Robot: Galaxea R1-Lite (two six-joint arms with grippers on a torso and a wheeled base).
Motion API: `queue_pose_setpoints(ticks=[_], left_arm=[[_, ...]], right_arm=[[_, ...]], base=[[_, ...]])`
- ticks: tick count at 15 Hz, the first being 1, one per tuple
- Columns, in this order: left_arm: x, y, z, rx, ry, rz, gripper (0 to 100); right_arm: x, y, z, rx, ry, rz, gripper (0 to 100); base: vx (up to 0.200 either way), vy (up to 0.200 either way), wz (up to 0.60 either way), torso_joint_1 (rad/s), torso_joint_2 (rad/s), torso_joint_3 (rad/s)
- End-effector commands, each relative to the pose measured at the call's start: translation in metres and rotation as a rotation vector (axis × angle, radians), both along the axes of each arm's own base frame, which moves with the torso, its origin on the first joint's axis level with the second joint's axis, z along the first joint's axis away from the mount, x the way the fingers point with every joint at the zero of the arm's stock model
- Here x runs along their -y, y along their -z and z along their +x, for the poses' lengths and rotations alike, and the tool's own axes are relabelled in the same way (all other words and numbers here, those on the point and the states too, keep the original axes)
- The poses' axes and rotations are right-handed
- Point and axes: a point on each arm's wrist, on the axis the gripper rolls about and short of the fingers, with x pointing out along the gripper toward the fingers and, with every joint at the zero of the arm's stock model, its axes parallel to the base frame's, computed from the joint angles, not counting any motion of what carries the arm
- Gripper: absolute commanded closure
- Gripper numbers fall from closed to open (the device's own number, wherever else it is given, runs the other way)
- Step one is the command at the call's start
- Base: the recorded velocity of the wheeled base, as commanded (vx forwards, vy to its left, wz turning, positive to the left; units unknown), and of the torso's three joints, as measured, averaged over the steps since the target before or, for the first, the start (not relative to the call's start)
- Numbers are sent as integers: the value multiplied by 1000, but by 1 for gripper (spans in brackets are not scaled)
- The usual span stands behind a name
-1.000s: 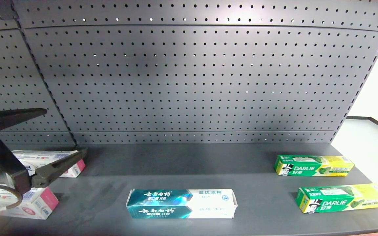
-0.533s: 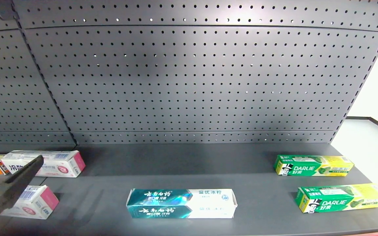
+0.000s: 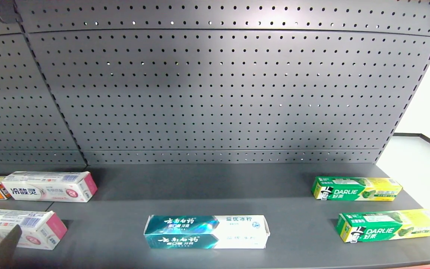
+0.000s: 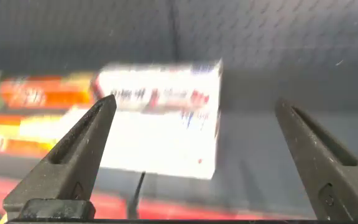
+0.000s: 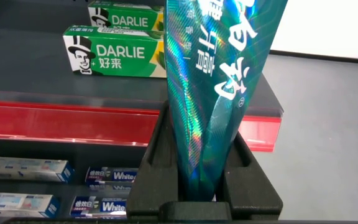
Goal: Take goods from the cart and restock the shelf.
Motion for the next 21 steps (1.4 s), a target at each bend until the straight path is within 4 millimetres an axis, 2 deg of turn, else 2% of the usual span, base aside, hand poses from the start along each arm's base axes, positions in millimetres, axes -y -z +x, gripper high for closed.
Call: queue_pose_setpoints(ticks=[1, 5, 9, 12, 13, 16, 19, 21], left_arm=[[-3, 22, -20, -2, -2, -2, 0], [-8, 63, -62, -45, 186, -7, 0], [-6, 63, -60, -33, 258, -64, 0], [-2, 68, -61, -98, 433, -59, 0], [-2, 68, -61, -96, 439, -59, 0], [-2, 68, -61, -97, 437, -71, 0], [-2, 68, -61, -97, 437, -70, 0], [-2, 68, -61, -97, 437, -70, 0]], right_arm=[[0, 0, 0, -1, -5, 0, 100], [0, 0, 0, -1, -5, 0, 100], [0, 0, 0, -1, -6, -3, 100], [-1, -4, -1, 21, -43, -20, 100], [-1, -27, -2, 56, -58, -20, 100], [-1, -75, 0, 70, -67, -24, 100], [-2, -104, 2, -4, -136, -20, 100], [-3, -120, 9, -53, -251, -12, 100]], base=[[0, 0, 0, 0, 0, 0], [0, 0, 0, 0, 0, 0], [0, 0, 0, 0, 0, 0], [0, 0, 0, 0, 0, 0], [0, 0, 0, 0, 0, 0], [0, 0, 0, 0, 0, 0], [0, 0, 0, 0, 0, 0], [0, 0, 0, 0, 0, 0]])
